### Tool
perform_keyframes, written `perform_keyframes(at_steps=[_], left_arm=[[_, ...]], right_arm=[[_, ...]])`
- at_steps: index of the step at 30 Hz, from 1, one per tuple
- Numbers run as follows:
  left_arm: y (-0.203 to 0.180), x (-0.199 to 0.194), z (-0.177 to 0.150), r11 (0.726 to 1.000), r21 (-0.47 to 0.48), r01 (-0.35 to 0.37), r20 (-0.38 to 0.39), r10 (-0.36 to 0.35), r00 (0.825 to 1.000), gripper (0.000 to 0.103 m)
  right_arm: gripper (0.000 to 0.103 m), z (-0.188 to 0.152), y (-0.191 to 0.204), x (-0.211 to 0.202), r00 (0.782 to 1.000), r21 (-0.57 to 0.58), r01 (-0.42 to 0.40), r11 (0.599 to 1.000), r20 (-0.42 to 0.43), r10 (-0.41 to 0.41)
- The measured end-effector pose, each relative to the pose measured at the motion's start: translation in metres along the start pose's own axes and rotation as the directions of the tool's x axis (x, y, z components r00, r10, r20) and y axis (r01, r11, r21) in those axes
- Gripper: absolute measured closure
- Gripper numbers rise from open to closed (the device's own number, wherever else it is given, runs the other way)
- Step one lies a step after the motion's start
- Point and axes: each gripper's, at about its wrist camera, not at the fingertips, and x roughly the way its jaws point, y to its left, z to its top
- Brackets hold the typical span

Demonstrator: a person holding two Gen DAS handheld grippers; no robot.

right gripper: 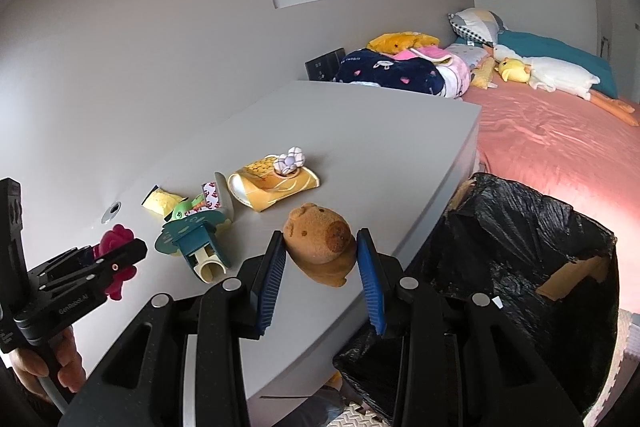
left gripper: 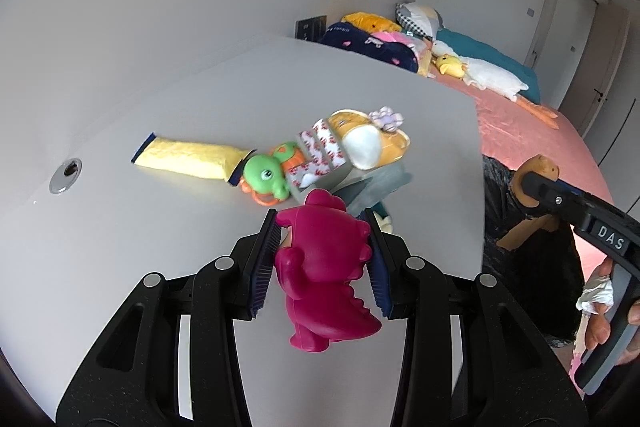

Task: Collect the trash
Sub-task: 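Carry the pink dinosaur and brown bear over the black trash bag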

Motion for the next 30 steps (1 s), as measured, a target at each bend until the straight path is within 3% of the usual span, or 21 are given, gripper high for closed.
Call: perform_keyframes(at_steps=[15,30], left_arm=[[-0.068,0.006,0.012,0.992,0.091,0.091,0.009,-0.092,0.996,0.063],[-0.152,0.032,0.018,0.955,0.209,0.212,-0.056,-0.204,0.977,0.063]], right_arm=[[0.065,-0.004,-0.047,-0.030,0.998,0.055,0.056,0.997,0.032,-0.058],[0.065,-0.009,-0.112,-0.061,0.985,0.162,0.150,0.975,0.058,-0.161]])
